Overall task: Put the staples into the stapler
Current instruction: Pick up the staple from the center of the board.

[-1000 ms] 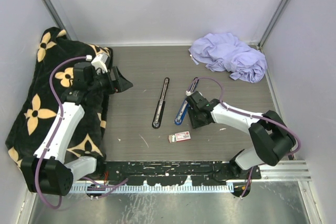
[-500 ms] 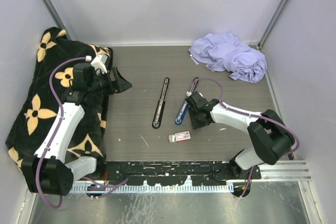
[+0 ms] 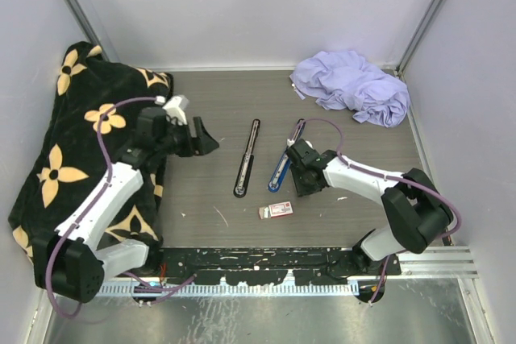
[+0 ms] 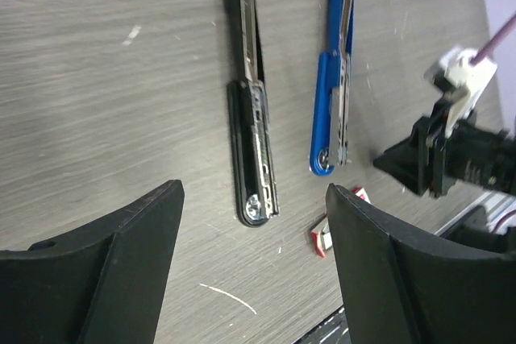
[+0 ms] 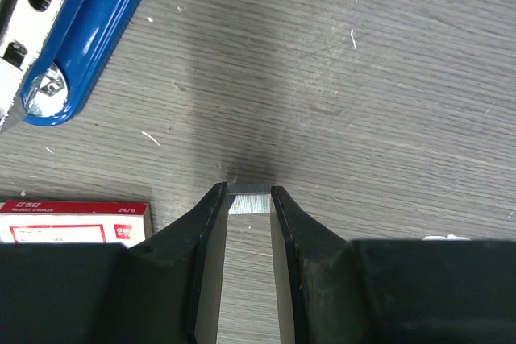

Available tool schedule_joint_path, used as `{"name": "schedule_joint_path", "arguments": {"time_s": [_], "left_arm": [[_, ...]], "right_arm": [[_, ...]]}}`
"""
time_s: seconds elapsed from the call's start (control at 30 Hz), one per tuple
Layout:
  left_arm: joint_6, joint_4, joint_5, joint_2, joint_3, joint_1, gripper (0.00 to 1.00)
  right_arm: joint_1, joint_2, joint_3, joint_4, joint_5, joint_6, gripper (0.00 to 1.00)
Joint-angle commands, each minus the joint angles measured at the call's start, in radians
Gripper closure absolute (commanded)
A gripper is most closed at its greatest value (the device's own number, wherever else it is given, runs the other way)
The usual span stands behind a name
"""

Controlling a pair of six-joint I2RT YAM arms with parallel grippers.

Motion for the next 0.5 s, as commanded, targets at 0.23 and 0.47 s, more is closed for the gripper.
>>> {"name": "schedule_joint_path", "arguments": {"time_s": [0.23, 0.47], "left_arm": [[-0.069, 0.492, -0.445, 0.221, -0.12, -0.531, 0.28], [0.004, 0.55, -0.465, 0.523, 0.075, -0.666, 0.29]], "right_arm": [[-0.179, -0.067, 0.078, 0.033, -0.073, -0.052, 0.74], [-0.309, -0.141, 0.086, 0.044, -0.132, -0.067, 0.74]]}}
